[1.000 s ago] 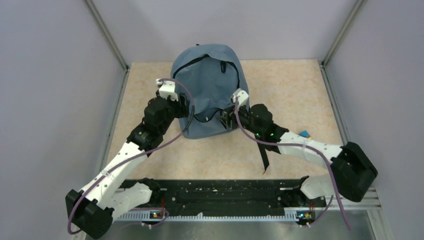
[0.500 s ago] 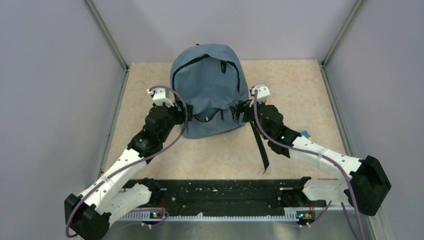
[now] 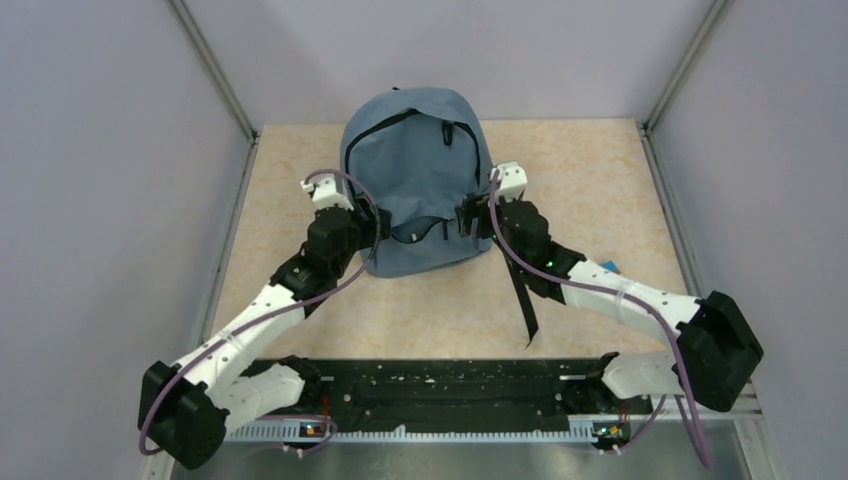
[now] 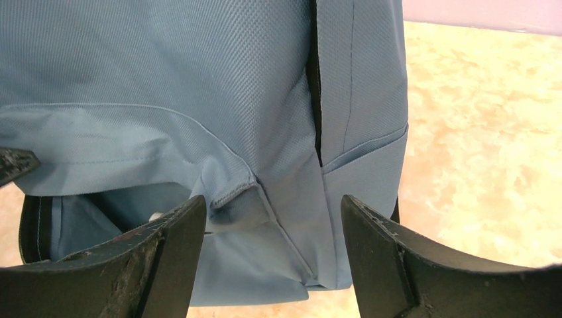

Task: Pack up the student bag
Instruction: Zip the student bag at the center of the board.

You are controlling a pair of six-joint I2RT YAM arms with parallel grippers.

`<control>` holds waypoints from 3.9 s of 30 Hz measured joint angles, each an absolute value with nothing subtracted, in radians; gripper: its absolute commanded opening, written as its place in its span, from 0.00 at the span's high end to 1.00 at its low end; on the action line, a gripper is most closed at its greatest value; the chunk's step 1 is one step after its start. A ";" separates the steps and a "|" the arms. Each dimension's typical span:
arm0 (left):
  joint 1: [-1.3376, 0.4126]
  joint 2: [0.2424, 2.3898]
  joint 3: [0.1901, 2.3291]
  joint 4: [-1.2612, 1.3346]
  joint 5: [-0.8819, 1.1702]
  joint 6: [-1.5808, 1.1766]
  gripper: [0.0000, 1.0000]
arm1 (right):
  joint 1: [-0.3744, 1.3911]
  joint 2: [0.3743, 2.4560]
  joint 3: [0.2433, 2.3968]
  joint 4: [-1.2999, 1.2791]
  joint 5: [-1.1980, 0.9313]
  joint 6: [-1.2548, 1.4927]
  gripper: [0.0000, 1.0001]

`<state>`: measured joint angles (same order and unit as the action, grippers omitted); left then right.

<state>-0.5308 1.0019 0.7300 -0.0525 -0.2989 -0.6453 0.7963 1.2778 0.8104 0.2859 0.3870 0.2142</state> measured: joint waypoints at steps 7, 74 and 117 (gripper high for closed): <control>-0.535 1.035 0.730 -0.053 -0.325 -0.656 0.44 | 0.798 1.332 0.854 0.288 0.401 0.222 0.50; -0.526 0.656 0.327 0.294 0.048 -0.724 1.00 | 0.978 1.215 0.336 0.950 0.128 0.292 0.68; -0.527 0.557 0.325 0.182 0.064 -0.725 1.00 | 0.885 0.969 0.457 0.638 0.311 0.154 0.21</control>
<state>-0.5270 0.5568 0.3248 0.1818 0.0635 -0.7254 0.8848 0.9688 0.4572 0.6384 0.3107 0.1543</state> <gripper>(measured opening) 0.026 0.789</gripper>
